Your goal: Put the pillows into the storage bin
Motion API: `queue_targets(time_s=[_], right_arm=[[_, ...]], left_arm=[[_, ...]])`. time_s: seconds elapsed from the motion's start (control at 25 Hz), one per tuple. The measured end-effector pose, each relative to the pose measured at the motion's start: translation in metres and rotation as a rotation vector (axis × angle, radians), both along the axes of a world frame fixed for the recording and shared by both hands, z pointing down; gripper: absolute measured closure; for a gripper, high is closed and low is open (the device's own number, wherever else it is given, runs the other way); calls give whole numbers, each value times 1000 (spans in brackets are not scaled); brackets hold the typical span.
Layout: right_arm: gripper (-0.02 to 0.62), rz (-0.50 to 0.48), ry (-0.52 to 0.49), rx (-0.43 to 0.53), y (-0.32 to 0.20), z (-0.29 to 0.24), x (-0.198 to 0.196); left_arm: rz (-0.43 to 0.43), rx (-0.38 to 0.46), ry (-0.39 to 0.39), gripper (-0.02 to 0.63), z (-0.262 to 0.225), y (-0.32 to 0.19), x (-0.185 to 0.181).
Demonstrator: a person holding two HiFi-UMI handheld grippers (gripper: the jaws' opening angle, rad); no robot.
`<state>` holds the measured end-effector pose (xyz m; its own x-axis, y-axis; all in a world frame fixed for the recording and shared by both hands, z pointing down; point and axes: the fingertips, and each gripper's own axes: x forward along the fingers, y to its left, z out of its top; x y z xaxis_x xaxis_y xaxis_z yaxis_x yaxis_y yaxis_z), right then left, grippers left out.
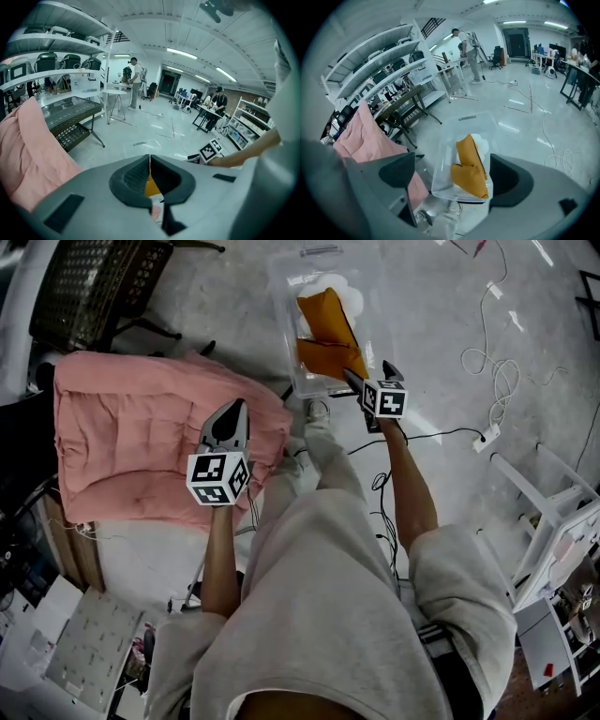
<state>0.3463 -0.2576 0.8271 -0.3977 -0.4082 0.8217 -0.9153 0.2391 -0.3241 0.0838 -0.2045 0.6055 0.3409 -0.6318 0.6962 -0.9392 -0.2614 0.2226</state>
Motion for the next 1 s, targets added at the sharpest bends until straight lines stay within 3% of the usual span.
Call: queue_targets(time_s=[0.2,0.44,0.64,1.0], right_arm=[[145,-54,5,92,-7,-37,-20],[342,-178,43,243,-8,-104,-66],[445,-273,41,346,8,-164,-108],[565,-540,-45,516,18,-249,-240]], left_arm=[[-28,38,0,592,-15,6,-14],[-90,91,0,592,-42,22,-50],[-154,132,-14,592,-69,47,-80],[-397,212,-69,592,-110,108,-175]])
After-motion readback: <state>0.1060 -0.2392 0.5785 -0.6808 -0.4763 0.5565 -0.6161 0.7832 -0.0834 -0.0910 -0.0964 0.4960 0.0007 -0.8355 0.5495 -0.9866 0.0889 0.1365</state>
